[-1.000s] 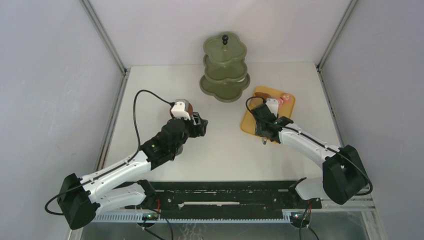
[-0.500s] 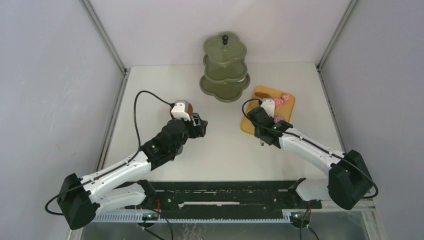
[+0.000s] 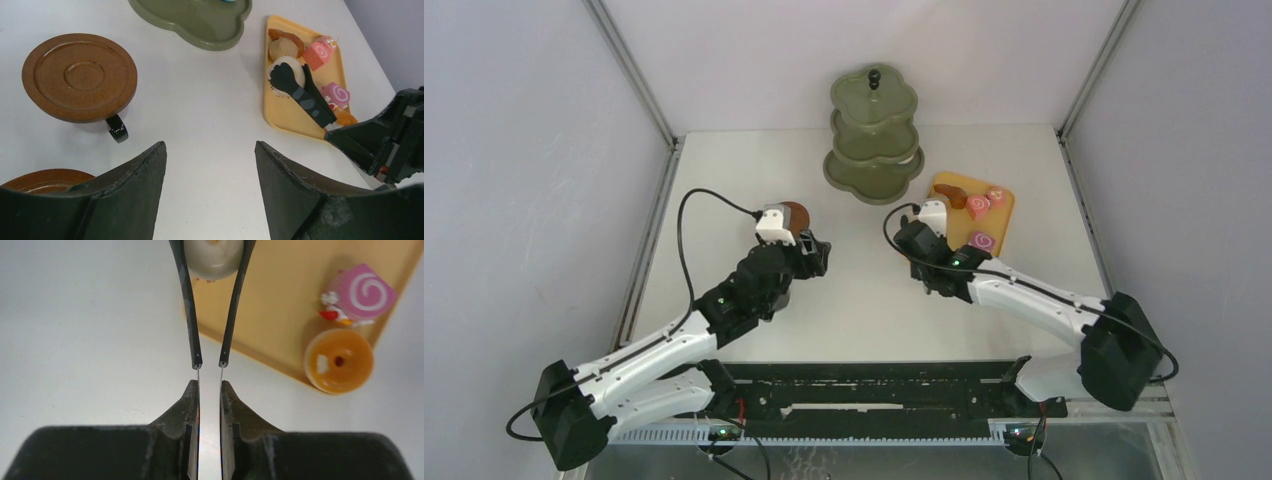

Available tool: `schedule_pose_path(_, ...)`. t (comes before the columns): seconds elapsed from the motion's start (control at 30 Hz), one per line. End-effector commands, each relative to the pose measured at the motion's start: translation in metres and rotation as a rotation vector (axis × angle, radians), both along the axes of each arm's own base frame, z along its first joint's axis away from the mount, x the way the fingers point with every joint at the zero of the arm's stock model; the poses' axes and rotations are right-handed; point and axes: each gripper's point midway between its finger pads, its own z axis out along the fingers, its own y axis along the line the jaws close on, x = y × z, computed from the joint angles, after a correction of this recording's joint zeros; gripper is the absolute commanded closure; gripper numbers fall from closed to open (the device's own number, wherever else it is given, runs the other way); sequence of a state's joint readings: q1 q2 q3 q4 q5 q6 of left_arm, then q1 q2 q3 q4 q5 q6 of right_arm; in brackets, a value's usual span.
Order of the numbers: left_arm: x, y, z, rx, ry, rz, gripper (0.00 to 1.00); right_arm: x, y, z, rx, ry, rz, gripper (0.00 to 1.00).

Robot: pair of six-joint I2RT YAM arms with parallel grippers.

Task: Serve the afternoon tea
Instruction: Place the desert on the desert table.

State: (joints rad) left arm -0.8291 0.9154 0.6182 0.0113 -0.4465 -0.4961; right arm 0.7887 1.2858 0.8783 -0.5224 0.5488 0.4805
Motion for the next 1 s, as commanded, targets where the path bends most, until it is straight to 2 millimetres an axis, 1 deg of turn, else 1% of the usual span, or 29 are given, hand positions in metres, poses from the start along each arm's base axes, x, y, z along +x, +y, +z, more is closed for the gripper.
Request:
schedule_pose_path(0.0, 0.000, 0.008, 0.001, 0.019, -0.024, 0.024, 0.29, 0.027, 0.050, 0.024, 0.078, -0.087, 0.042, 0.87)
schedule_pose_path(0.13, 0.000, 0.012, 0.002, 0.024, -0.027, 0.034, 0.29, 0.045, 0.082, 0.029, 0.098, -0.108, 0.084, 0.87)
schedule_pose_path(0.33, 0.000, 0.016, 0.005, 0.022, -0.033, 0.043, 0.29, 0.076, 0.120, 0.033, 0.111, -0.126, 0.125, 0.87)
schedule_pose_path(0.37, -0.001, 0.017, 0.005, 0.023, -0.033, 0.043, 0.29, 0.083, 0.128, 0.038, 0.118, -0.134, 0.132, 0.87)
schedule_pose_path(0.4, -0.001, 0.017, 0.006, 0.023, -0.034, 0.045, 0.29, 0.088, 0.135, 0.034, 0.112, -0.130, 0.139, 0.87)
schedule_pose_path(0.47, -0.001, 0.019, 0.007, 0.024, -0.037, 0.050, 0.29, 0.098, 0.145, 0.033, 0.111, -0.135, 0.152, 0.87)
schedule_pose_path(0.67, -0.001, 0.027, 0.011, 0.017, -0.051, 0.070, 0.29, 0.130, 0.166, 0.025, 0.119, -0.127, 0.164, 0.87)
schedule_pose_path(0.97, -0.002, 0.035, 0.013, 0.007, -0.074, 0.097, 0.29, 0.170, 0.180, 0.013, 0.131, -0.139, 0.164, 0.87)
